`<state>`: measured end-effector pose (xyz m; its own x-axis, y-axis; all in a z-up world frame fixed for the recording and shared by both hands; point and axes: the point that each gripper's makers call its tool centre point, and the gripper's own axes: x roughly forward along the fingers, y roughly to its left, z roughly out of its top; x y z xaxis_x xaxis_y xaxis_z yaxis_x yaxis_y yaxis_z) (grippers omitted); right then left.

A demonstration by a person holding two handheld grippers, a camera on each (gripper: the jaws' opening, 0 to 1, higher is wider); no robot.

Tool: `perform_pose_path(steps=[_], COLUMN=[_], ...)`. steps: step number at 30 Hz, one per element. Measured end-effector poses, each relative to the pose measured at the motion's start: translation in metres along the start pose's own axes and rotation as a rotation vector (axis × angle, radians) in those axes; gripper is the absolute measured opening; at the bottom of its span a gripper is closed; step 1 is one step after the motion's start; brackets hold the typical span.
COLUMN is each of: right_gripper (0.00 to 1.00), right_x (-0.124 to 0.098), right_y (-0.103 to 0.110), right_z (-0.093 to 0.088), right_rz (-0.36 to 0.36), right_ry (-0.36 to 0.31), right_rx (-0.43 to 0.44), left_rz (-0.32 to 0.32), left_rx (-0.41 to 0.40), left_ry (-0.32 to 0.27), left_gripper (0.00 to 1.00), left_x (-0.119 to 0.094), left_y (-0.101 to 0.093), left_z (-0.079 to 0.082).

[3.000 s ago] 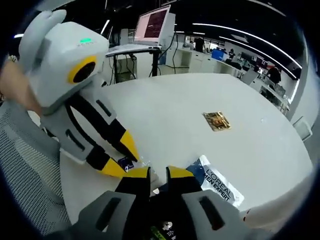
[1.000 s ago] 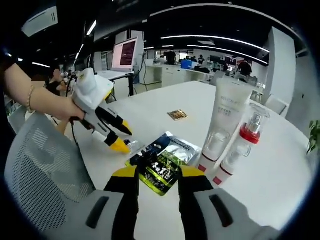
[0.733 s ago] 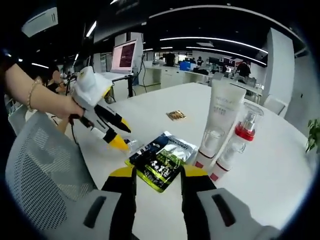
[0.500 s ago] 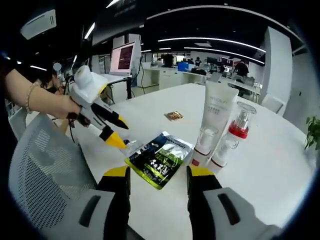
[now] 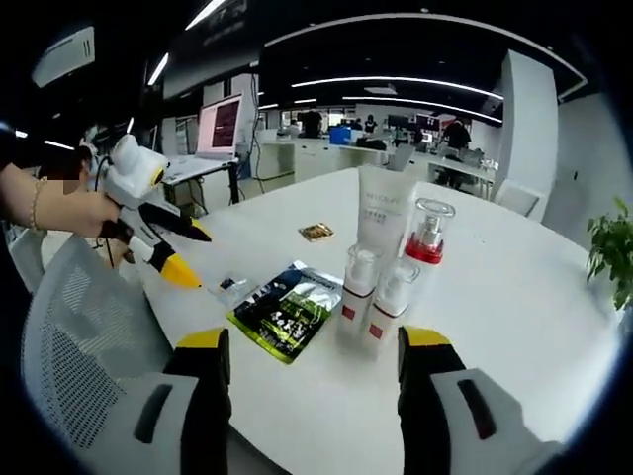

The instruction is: Arrange the skincare products in the storage area until every visible bottle or jar stands upright without overlapping.

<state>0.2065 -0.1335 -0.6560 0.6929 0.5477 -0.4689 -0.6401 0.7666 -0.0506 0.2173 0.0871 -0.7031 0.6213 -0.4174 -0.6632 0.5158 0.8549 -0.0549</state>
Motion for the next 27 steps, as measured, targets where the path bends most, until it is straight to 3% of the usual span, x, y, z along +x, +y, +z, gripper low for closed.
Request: perform_pose_path(steps=[13,27], right_gripper=[0.79,0.85], right_x=[-0.007,-0.013], right_y=[-0.003,0.001], right_z=[0.006,0.011], right_rz=[-0.007,0.014], right_ry=[-0.039,-0.051], right_rx=[0.050,0.053], left_rz=[0.028,0.041], left_rx=[-0.027,-0.050], left_ry=[-0.002,-0.030], left_gripper=[0.92,0.99], left_x=[-0.021,-0.041], left_y=[0.001,-0.004], left_z=[-0.010,-0.006])
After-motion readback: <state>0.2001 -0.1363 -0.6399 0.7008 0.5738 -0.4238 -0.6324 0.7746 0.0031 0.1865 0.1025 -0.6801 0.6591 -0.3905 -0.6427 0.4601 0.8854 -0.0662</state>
